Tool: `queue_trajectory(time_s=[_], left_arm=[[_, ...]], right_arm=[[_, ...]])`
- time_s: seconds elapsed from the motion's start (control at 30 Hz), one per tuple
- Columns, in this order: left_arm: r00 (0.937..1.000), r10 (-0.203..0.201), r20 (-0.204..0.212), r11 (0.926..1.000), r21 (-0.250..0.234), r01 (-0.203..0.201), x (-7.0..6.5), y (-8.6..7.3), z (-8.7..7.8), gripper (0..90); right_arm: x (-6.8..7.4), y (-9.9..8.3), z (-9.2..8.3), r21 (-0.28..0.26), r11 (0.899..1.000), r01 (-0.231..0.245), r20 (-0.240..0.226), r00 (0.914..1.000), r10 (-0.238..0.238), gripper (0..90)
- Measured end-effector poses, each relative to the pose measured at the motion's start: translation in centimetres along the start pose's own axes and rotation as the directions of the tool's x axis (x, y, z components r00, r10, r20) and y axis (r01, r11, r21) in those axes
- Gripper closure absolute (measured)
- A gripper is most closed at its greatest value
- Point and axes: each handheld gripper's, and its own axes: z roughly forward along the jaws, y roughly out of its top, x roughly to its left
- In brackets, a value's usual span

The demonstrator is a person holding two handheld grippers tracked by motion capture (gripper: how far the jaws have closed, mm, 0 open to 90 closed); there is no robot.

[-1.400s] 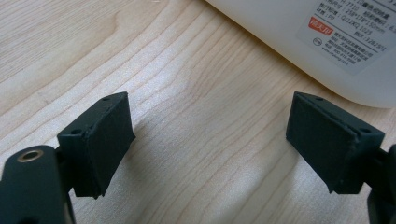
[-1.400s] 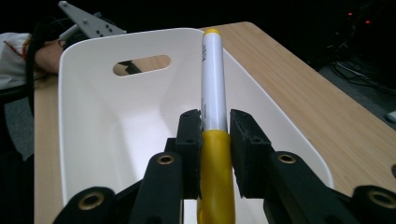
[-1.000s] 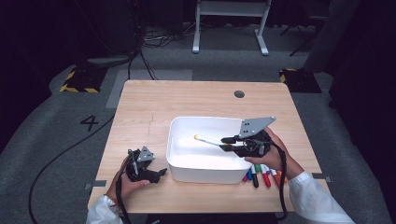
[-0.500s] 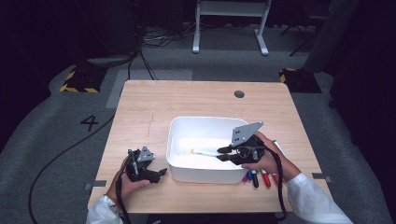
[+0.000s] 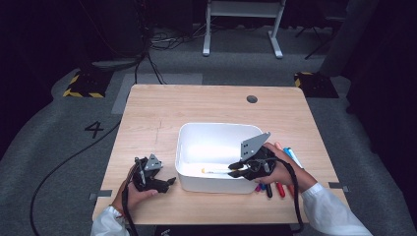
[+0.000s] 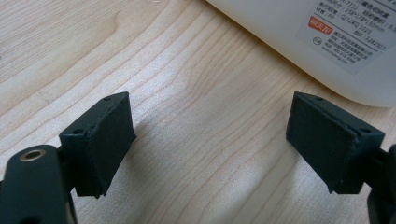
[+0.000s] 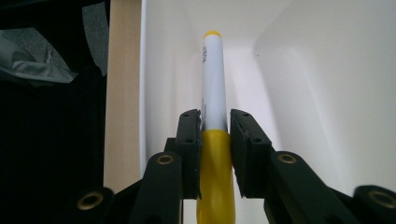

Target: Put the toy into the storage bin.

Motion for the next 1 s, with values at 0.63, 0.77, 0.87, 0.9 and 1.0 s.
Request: queue_trajectory(time_s=[0.63,0.77,0.87,0.9,1.0], left_arm=[[1.0000,-0.001,0.004,1.0000,0.000,0.001,0.0,0.0,0.0,15.5],[1.0000,-0.002,0.002,1.0000,0.000,0.002,0.0,0.0,0.0,15.4],[1.0000,-0.002,0.004,1.0000,0.000,0.002,0.0,0.0,0.0,15.4],[1.0000,-0.002,0.003,1.0000,-0.001,0.002,0.0,0.0,0.0,15.4],[1.0000,-0.002,0.002,1.0000,-0.001,0.002,0.0,0.0,0.0,15.4]], right_arm=[[-0.6,-1.6,-5.2,-0.166,0.981,-0.098,0.229,0.9642,0.135,54.4],[-0.4,-2.9,-7.2,-0.189,0.975,-0.116,0.304,0.9371,0.171,54.2],[-0.5,-4.2,-8.4,-0.205,0.970,-0.132,0.335,0.9214,0.197,54.2],[-0.4,-4.8,-8.7,-0.219,0.963,-0.156,0.352,0.9080,0.227,54.1],[-0.5,-6.3,-9.6,-0.242,0.953,-0.183,0.369,0.8905,0.265,53.5]])
